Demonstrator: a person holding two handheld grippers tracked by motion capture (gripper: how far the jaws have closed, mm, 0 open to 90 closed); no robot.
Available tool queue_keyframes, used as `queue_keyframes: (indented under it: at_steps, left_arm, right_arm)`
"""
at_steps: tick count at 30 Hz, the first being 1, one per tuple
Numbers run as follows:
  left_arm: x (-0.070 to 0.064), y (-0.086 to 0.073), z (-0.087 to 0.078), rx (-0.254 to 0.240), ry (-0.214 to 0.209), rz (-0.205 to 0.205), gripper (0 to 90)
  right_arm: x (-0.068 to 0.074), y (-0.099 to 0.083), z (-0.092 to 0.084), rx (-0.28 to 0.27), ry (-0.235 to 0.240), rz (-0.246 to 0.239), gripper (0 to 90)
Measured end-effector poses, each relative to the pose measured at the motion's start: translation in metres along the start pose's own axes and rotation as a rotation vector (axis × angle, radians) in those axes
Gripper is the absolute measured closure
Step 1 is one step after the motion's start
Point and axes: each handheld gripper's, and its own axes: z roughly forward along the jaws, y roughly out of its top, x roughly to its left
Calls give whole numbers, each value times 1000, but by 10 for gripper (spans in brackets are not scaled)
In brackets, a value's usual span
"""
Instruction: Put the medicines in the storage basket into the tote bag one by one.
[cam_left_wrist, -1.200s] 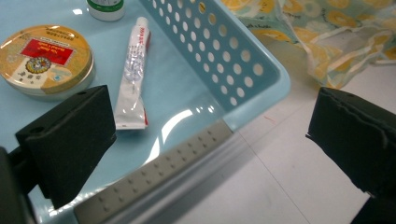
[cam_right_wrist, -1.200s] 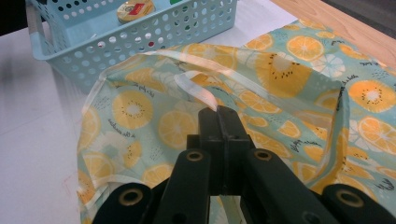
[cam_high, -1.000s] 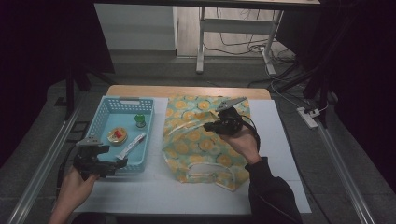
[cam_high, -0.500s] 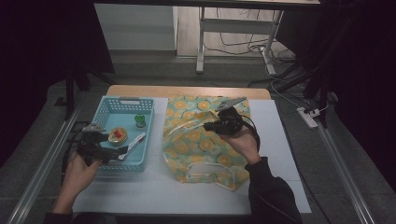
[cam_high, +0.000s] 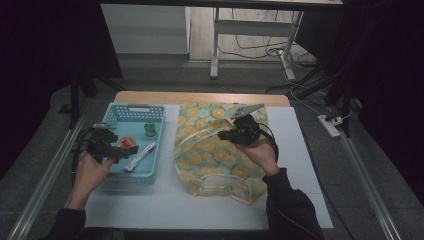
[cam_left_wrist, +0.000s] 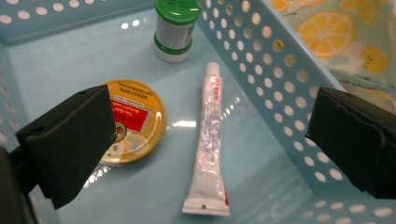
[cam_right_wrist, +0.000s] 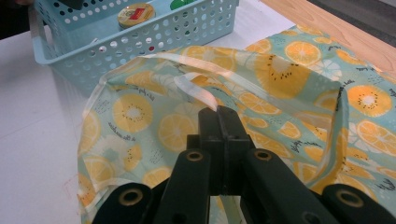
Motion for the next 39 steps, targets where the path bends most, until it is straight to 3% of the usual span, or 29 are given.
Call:
queue_keyframes:
  at_steps: [6, 13, 24, 29, 39]
  left_arm:
    - [10, 9, 6, 14, 12, -15, 12]
    - [18, 14, 18, 41, 20, -5, 2]
    - [30, 20, 42, 103, 88, 8, 3]
    - [38, 22, 50, 121, 76, -26, 0]
    - [45, 24, 64, 190, 75, -31, 0]
  right_arm:
    - [0, 0, 1, 1, 1, -4, 900]
    - [0, 0, 1, 0, 1, 0, 900]
    - [-3, -1, 2, 2, 1, 5, 900]
    - [-4, -2, 1, 2, 5, 7, 900]
    - [-3, -1, 1, 0, 13, 0, 900]
